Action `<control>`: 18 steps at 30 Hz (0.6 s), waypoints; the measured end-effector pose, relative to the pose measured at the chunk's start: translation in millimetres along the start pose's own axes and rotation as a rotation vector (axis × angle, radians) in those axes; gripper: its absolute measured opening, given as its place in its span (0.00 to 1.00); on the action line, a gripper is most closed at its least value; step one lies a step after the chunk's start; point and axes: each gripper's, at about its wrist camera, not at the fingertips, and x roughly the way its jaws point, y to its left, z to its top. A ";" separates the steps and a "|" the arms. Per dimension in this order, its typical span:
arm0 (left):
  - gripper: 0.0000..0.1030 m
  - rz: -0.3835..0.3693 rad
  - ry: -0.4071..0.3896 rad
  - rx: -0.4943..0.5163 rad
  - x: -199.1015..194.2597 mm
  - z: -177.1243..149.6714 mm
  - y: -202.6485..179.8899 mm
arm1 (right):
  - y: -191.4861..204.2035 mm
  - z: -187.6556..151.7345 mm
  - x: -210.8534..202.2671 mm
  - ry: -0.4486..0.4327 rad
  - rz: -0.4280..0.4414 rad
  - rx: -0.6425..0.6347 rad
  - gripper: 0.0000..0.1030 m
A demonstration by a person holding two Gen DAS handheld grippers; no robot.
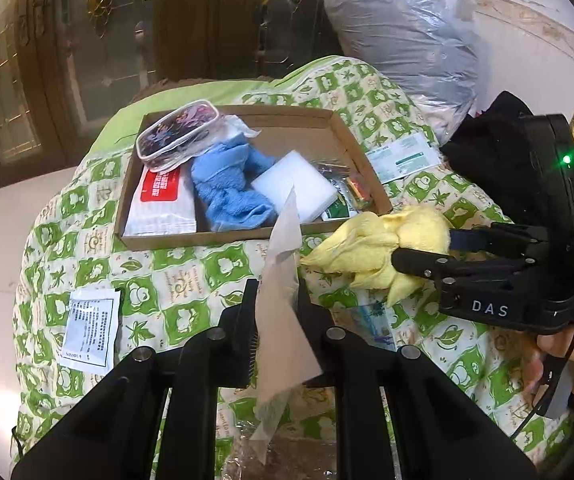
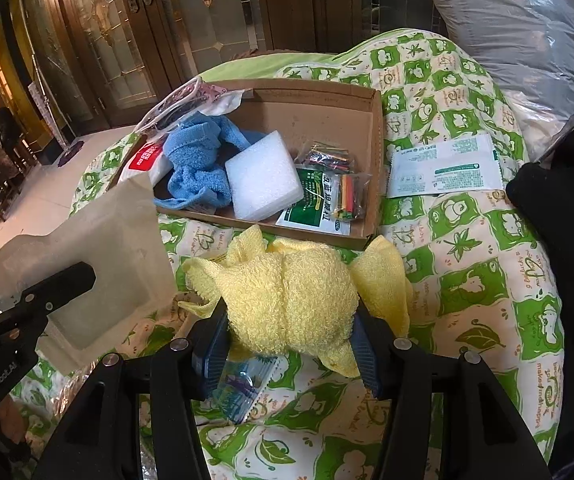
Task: Organize soft objects
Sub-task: 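Lift and carry the paper bag and yellow towel toward the lid with both tools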
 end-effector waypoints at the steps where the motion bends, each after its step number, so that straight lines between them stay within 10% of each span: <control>1: 0.13 0.000 0.008 0.006 2.1 -0.4 -0.6 | -0.1 0.1 -0.2 0.000 0.000 0.001 0.52; 18: 0.10 -0.028 -0.039 -0.026 -15.1 12.2 4.2 | -0.3 1.4 -5.0 -0.012 0.005 0.009 0.52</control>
